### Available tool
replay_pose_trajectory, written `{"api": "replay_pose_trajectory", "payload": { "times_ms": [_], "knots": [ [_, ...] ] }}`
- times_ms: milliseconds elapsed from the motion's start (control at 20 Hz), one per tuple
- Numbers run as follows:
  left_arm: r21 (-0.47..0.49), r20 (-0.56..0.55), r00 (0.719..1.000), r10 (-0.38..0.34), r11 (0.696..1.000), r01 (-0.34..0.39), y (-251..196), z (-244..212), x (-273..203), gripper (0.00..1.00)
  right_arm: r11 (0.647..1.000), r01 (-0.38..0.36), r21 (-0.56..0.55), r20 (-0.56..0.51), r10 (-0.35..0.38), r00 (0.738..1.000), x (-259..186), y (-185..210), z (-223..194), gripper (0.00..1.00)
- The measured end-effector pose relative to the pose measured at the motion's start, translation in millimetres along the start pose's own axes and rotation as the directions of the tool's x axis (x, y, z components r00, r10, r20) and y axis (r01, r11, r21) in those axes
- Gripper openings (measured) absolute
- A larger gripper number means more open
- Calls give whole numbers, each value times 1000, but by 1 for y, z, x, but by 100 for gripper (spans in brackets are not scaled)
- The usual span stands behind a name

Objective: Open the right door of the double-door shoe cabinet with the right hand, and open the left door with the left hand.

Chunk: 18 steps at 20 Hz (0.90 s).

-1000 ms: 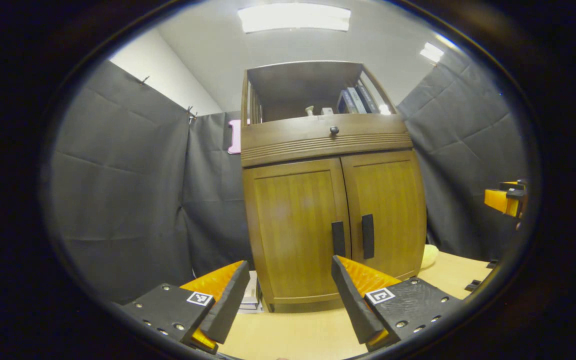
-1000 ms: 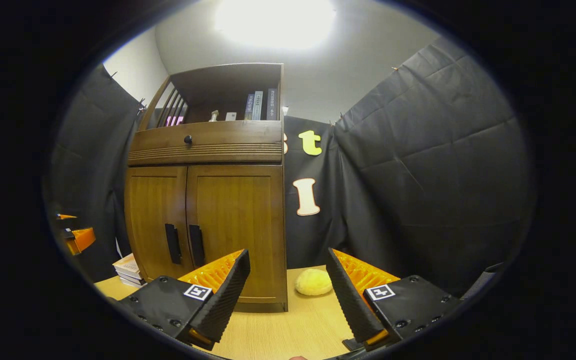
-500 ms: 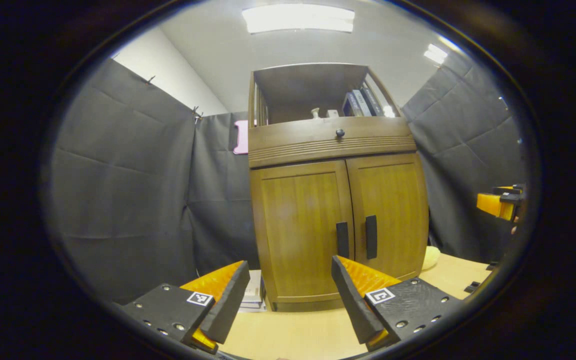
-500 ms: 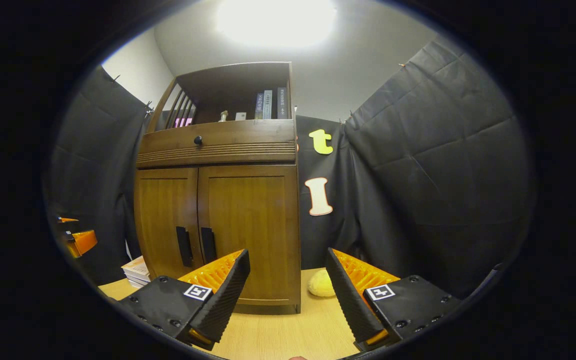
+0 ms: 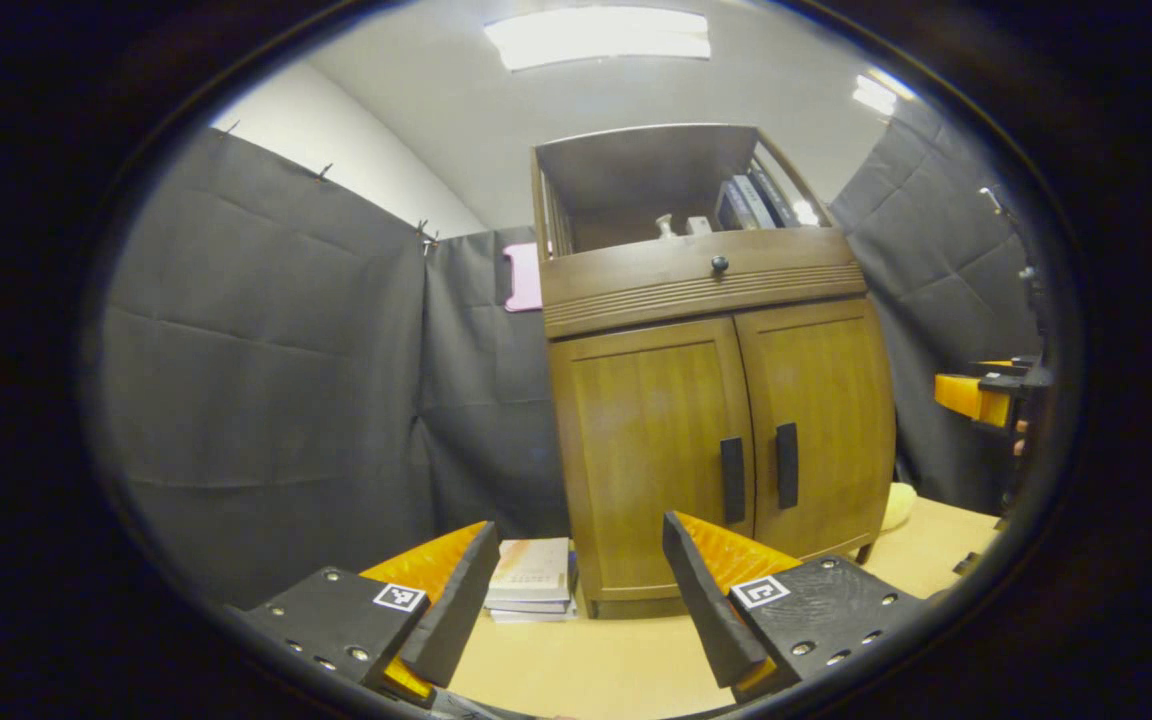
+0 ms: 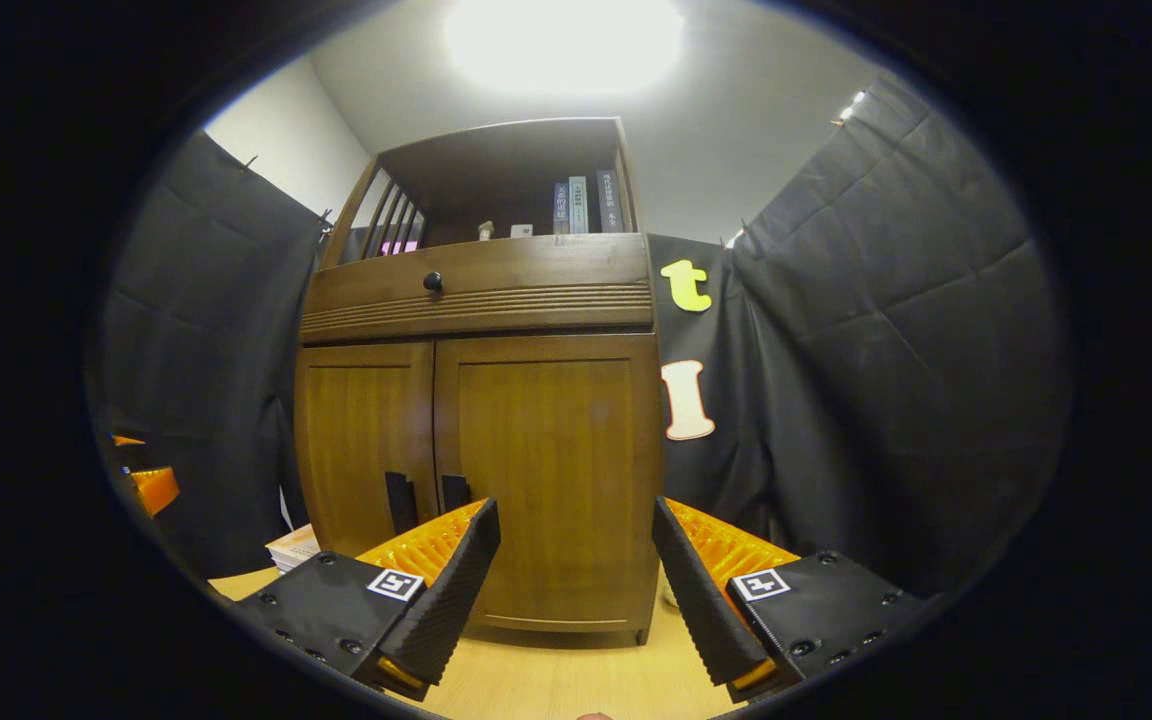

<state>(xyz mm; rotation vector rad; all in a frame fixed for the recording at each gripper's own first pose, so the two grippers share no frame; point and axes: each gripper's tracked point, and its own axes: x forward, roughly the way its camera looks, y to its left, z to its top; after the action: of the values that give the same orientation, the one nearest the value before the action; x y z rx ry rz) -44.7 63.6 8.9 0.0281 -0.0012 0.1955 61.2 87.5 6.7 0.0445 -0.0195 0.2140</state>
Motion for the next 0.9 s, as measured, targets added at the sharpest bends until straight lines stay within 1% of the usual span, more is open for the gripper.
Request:
{"api": "replay_pose_trajectory", "payload": {
  "times_ms": [300,400,450,500,650,700,750,900],
  "knots": [
    [-3,-22,994,104,995,-104,36,-10,-14,97,997,-73,2,15,73,997,45,37,4,96],
    [0,-23,990,136,991,-136,46,-10,-18,96,996,-93,11,19,93,996,59,50,3,95],
    [3,-24,988,154,988,-154,53,-10,-20,94,995,-103,16,20,102,995,66,56,2,95],
    [8,-23,985,172,985,-172,59,-9,-21,96,994,-110,18,22,109,994,73,61,1,96],
    [21,-22,975,223,975,-222,78,-8,-33,96,992,-127,20,17,127,992,92,76,-5,96],
    [22,-24,971,239,971,-239,84,-8,-36,96,990,-137,21,15,137,990,99,81,-7,94],
    [21,-30,967,255,967,-254,90,-9,-40,96,989,-143,20,13,143,990,105,86,-10,96],
    [26,-31,953,302,953,-301,110,-5,-52,97,987,-157,20,-3,157,988,123,99,-23,96]
  ]
}}
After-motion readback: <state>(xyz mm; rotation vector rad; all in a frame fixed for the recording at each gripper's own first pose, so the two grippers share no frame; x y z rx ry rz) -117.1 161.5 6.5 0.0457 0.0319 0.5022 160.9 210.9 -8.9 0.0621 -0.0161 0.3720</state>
